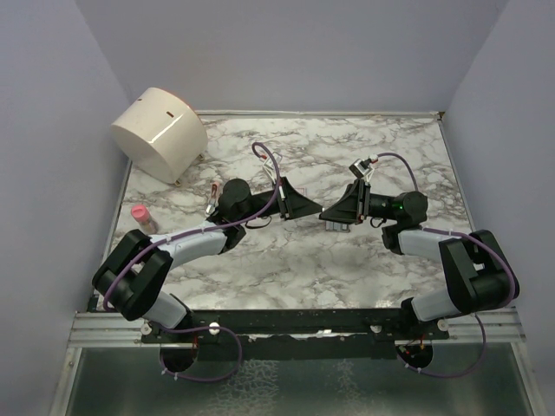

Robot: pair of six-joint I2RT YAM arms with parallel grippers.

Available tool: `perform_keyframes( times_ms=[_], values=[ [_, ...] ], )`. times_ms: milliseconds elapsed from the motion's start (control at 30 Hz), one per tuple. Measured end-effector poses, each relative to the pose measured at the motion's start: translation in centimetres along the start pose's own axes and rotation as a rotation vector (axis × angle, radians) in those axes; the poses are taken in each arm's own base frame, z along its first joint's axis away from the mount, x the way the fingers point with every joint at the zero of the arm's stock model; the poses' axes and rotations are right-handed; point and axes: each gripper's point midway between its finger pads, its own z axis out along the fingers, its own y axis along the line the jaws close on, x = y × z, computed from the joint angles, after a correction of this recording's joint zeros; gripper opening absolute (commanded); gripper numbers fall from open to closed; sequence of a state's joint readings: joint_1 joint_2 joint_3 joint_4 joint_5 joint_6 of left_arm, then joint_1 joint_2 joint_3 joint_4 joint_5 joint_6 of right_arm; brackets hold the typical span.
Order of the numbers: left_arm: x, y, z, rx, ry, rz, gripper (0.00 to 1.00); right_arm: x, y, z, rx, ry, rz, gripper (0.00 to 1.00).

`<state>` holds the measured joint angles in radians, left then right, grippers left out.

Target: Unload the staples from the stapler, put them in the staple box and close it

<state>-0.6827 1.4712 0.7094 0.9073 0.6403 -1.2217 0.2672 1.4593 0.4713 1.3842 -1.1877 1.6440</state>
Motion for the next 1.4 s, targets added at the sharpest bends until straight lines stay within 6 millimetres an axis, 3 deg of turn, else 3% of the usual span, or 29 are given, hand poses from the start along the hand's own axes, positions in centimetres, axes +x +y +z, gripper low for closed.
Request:
perform_keyframes(
  times_ms=[400, 733, 900, 1100, 1267, 1400],
  values=[
    [0.0, 0.1, 0.0, 0.001, 0.001, 0.0, 0.0, 0.0, -0.2, 0.0, 0.004, 0.0, -0.006, 0.22],
    [0.1, 0.1, 0.0, 0.0, 0.005, -0.002, 0.01, 0.0, -0.5, 0.0, 0.014, -0.001, 0.001, 0.2],
    [0.2, 0.2, 0.0, -0.001, 0.008, -0.002, 0.25, 0.0, -0.6, 0.0, 0.018, -0.001, -0.005, 0.19],
    [0.3, 0.6, -0.1, -0.011, 0.015, 0.003, 0.46, 0.1, -0.3, 0.0, 0.024, 0.0, -0.028, 0.19],
    [-0.8, 1.6, -1.3, -0.06, 0.003, 0.026, 0.51, 0.3, -0.7, -0.2, 0.055, 0.002, -0.04, 0.2],
    [-4.0, 2.9, -4.5, -0.187, -0.06, 0.109, 0.51, 0.3, -3.0, -1.1, 0.151, -0.004, -0.033, 0.2]
  ],
)
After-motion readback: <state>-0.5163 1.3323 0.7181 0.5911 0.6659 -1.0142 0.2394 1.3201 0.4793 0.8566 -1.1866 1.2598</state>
